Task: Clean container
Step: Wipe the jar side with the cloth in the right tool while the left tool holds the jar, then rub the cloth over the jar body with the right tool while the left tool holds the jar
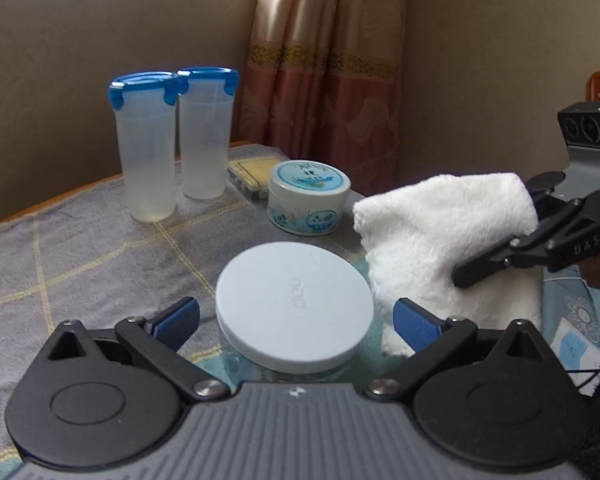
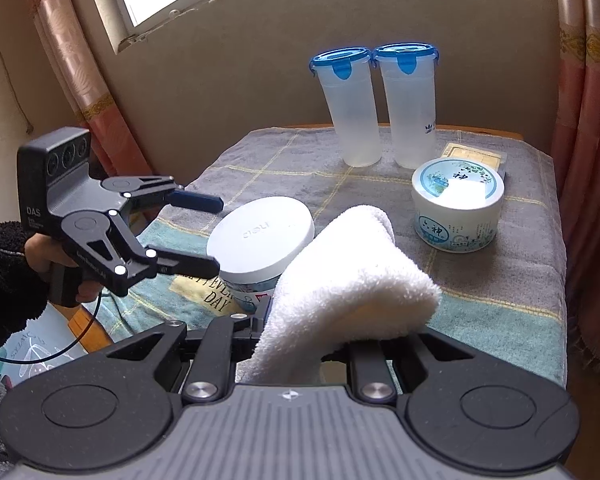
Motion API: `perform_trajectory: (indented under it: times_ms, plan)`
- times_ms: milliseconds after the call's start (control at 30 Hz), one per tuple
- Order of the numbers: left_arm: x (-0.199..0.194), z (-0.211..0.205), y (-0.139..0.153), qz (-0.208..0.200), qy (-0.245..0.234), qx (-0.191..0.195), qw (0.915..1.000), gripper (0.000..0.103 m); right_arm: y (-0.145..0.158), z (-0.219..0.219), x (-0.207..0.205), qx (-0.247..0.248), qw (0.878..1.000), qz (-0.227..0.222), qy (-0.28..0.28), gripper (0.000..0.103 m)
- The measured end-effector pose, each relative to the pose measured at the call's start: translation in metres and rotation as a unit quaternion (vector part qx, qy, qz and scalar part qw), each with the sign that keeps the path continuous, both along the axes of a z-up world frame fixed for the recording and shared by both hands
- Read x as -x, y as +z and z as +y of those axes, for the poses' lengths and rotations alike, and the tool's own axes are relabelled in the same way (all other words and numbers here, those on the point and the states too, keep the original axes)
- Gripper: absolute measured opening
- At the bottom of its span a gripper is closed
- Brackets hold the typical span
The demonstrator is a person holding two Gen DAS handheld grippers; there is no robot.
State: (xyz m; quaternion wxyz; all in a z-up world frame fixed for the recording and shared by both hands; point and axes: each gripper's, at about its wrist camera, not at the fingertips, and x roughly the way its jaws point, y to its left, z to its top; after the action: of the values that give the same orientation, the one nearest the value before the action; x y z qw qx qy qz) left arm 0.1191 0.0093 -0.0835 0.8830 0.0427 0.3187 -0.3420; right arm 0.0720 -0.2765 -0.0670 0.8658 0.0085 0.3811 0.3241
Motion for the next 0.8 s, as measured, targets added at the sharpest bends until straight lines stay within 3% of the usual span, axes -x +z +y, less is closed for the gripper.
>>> perform_trajectory:
  times_ms: [200, 467, 800]
  plan:
    - [-0.019, 0.001, 0.004, 0.032, 0.049, 0.025, 0.9980, 0.102, 0.011, 0.004, -0.026, 0.027, 0.999, -0.026, 0.016, 0.022]
    - [-0.025, -0.005, -0.006, 0.066, 0.074, 0.002, 0.9951, 0.102, 0.008, 0.011, -0.072, 0.026, 0.999, -0.030, 0.027, 0.022]
    - [-0.036, -0.009, -0.008, 0.109, 0.073, -0.021, 0.9911, 0.102, -0.015, 0.014, -0.063, -0.009, 0.999, -0.001, 0.043, 0.022]
